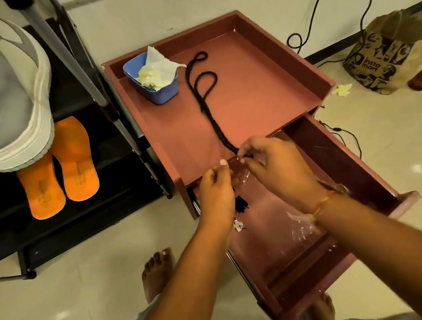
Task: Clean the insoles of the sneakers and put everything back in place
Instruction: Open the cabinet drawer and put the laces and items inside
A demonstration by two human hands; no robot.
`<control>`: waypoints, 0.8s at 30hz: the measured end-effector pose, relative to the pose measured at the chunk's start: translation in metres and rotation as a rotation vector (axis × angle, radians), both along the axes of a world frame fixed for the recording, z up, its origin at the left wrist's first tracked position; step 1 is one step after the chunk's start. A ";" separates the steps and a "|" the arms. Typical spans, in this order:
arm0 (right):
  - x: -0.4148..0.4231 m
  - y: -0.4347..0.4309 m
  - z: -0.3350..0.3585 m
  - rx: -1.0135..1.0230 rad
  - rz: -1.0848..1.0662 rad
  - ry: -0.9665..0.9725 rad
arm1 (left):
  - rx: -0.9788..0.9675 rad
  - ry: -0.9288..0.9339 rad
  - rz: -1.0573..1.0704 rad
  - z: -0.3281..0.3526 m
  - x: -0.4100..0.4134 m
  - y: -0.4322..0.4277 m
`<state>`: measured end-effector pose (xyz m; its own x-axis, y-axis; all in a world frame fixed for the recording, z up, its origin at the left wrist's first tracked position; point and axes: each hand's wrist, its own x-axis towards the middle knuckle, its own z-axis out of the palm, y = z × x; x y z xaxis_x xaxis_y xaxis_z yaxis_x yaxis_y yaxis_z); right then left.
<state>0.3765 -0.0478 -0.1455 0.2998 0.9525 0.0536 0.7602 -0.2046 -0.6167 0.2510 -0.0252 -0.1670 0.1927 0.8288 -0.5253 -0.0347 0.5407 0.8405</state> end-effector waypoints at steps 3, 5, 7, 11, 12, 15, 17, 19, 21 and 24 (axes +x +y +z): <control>-0.021 -0.059 0.022 -0.060 -0.091 0.224 | -0.074 -0.124 -0.032 0.004 0.002 -0.004; -0.028 -0.084 0.024 -0.106 -0.111 0.322 | -0.103 -0.125 -0.042 0.000 0.005 -0.006; -0.029 -0.089 0.018 -0.167 -0.097 0.358 | -0.139 -0.129 -0.023 -0.002 0.006 -0.007; -0.020 -0.068 0.008 -0.288 -0.054 0.322 | -0.112 -0.143 -0.010 0.001 0.003 -0.005; -0.016 -0.062 0.006 -0.281 -0.063 0.306 | -0.077 -0.133 -0.024 0.003 0.002 -0.005; -0.005 -0.050 0.004 -0.267 -0.189 0.341 | -0.022 -0.149 -0.035 0.004 0.002 -0.004; -0.002 -0.042 0.002 -0.292 -0.309 0.505 | -0.057 -0.178 -0.018 0.004 0.004 -0.005; -0.003 -0.037 0.001 -0.349 -0.419 0.805 | -0.143 -0.268 0.019 0.003 0.007 -0.008; -0.007 -0.033 0.001 -0.382 -0.484 1.170 | -0.219 -0.367 0.032 0.002 0.007 -0.011; -0.008 -0.028 -0.008 -0.402 -0.465 1.398 | -0.253 -0.389 0.019 0.001 0.007 -0.014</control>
